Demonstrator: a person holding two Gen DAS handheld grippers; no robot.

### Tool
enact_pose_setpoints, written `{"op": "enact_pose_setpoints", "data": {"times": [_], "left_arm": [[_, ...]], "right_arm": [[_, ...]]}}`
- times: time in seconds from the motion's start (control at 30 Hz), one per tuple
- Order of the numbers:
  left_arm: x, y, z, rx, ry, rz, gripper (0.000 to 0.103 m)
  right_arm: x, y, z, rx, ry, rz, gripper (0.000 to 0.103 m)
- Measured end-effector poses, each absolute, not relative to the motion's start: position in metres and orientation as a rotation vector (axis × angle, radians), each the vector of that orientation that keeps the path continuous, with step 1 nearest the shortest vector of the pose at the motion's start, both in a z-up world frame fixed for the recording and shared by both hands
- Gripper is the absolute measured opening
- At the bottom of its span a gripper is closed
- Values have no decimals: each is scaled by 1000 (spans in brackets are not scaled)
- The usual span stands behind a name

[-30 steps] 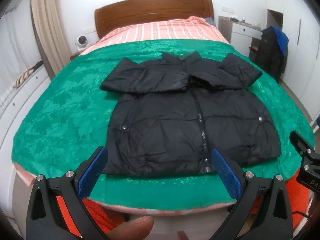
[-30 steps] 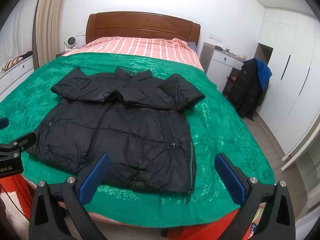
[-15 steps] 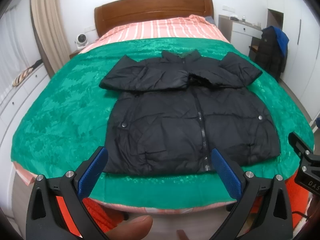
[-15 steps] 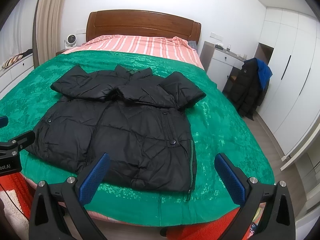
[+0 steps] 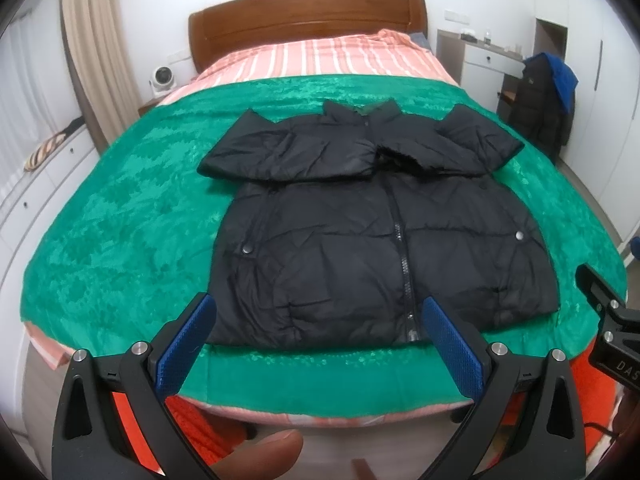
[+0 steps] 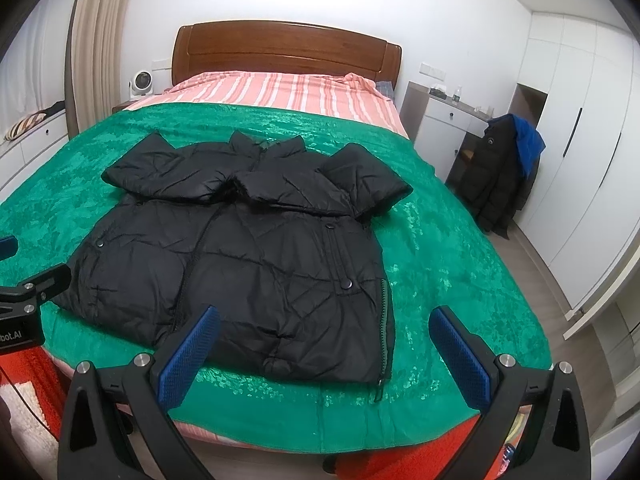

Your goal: Fold large clothes

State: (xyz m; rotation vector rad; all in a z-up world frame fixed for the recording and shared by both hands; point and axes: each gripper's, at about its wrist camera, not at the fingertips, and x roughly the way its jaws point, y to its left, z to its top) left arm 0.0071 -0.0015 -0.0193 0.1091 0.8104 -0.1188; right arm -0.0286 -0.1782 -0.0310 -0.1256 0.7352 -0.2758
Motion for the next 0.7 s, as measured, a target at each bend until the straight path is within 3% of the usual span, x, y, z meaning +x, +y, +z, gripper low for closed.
{"op": "enact_pose_setpoints", "data": {"times": [0.7], "left_arm": [[5,-3,-18,103,800,-120,103]], "right_arm": [[-32,-177,-27,-119,725,-263,103]]}}
